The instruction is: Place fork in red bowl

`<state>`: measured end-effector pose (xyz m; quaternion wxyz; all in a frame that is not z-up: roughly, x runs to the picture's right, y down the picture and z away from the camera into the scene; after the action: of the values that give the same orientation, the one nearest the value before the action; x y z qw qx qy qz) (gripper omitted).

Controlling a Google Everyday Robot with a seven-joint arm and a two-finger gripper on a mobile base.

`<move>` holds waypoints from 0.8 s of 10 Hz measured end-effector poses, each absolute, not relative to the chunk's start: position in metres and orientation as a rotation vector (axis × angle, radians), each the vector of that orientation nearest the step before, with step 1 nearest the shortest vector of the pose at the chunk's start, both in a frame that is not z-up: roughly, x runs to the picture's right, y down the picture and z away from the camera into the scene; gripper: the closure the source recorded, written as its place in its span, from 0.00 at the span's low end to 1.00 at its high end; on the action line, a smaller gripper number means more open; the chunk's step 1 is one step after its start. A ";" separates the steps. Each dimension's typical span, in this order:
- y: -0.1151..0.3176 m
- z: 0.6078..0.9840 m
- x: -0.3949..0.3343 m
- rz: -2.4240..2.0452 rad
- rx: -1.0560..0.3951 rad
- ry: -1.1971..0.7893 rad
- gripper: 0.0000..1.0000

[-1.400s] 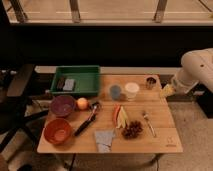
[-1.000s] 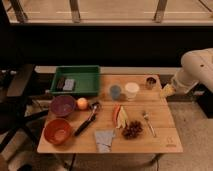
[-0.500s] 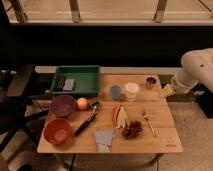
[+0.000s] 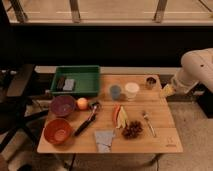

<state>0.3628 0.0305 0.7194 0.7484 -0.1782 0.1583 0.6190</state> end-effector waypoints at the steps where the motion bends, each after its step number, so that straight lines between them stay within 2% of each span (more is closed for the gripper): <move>1: 0.030 0.719 0.363 1.354 -0.390 0.346 0.20; 8: 0.036 0.723 0.359 1.363 -0.371 0.352 0.20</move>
<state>0.3587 0.0362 0.7230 0.7464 -0.1696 0.1610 0.6231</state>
